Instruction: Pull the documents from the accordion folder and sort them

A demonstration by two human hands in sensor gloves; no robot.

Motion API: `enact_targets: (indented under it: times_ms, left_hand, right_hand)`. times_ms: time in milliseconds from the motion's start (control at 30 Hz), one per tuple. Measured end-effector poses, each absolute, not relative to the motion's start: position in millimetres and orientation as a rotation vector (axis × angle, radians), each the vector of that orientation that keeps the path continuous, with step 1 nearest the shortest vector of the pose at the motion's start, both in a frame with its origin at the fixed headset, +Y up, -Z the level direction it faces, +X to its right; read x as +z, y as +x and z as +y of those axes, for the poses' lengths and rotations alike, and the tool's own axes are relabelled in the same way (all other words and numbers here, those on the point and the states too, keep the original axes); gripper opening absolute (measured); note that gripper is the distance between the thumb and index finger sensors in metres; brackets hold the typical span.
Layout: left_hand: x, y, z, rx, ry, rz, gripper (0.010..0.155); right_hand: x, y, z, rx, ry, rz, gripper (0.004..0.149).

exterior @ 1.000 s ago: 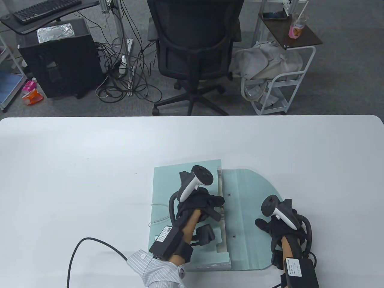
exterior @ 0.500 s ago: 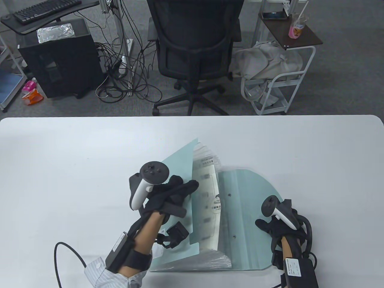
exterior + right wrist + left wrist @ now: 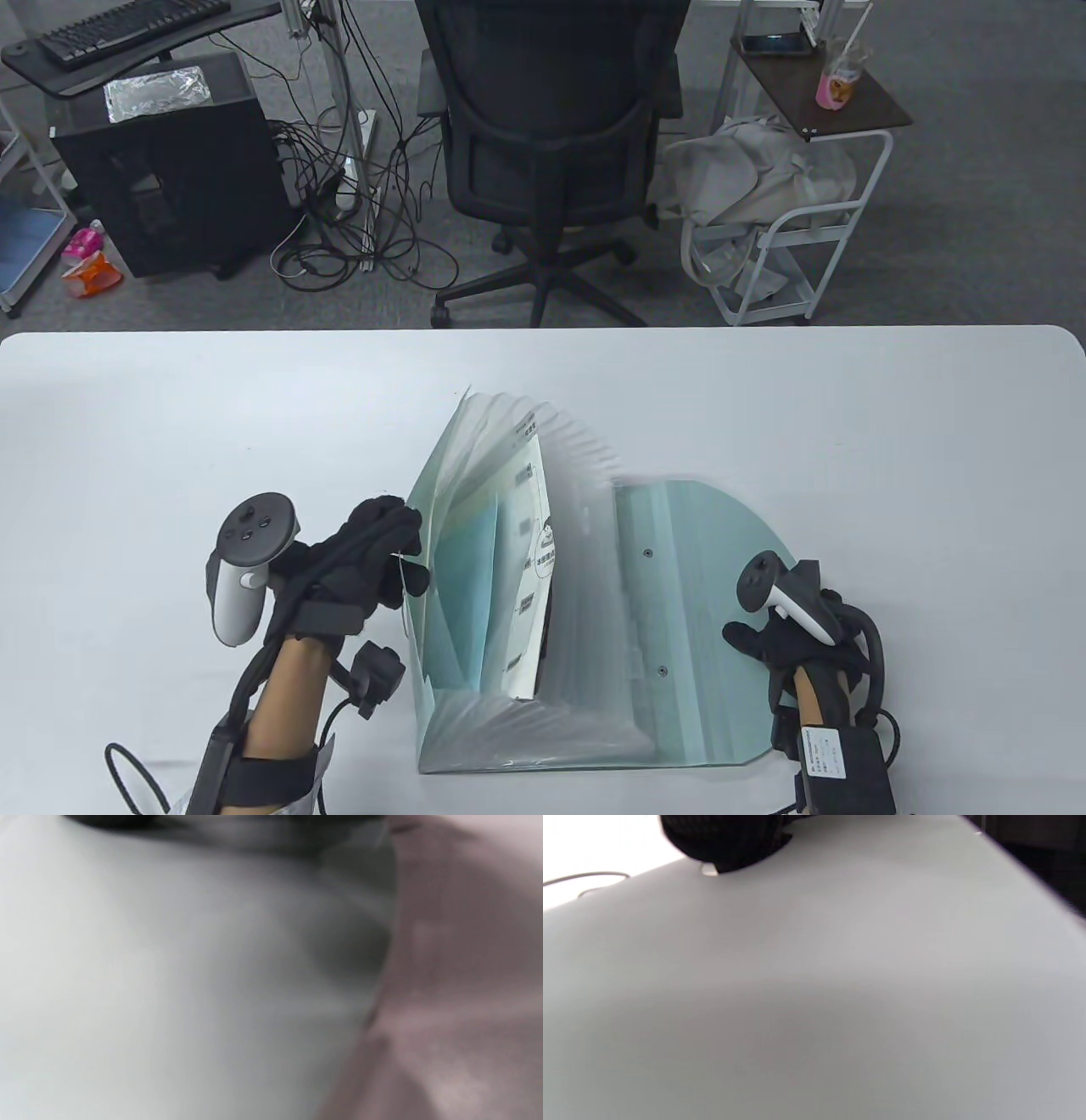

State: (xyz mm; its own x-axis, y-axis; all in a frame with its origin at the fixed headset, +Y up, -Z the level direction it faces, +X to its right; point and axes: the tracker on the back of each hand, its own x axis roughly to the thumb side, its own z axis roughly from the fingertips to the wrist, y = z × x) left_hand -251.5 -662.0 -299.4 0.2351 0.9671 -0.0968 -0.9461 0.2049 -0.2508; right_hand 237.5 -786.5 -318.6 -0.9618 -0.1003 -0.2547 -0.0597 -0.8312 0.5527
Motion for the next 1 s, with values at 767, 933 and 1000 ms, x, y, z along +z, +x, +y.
enact_targets:
  times_ms: [767,933,1000]
  left_hand:
    - [-290.1,-267.0,-658.4,1.159,-0.11,-0.018,0.067]
    - [-289.9,-263.6,-657.2,1.154,-0.107,-0.024,0.067]
    - [-289.9,-263.5,-657.3,1.152,-0.106,-0.024,0.067]
  right_hand:
    - [-334.8,212.5,-654.7,-2.725,0.455,-0.746,0.076]
    - [-328.5,163.2,-569.4,-2.908,0.275,-0.561,0.069]
    - [-323.4,138.6,-544.6,-2.941,0.169,-0.484,0.066]
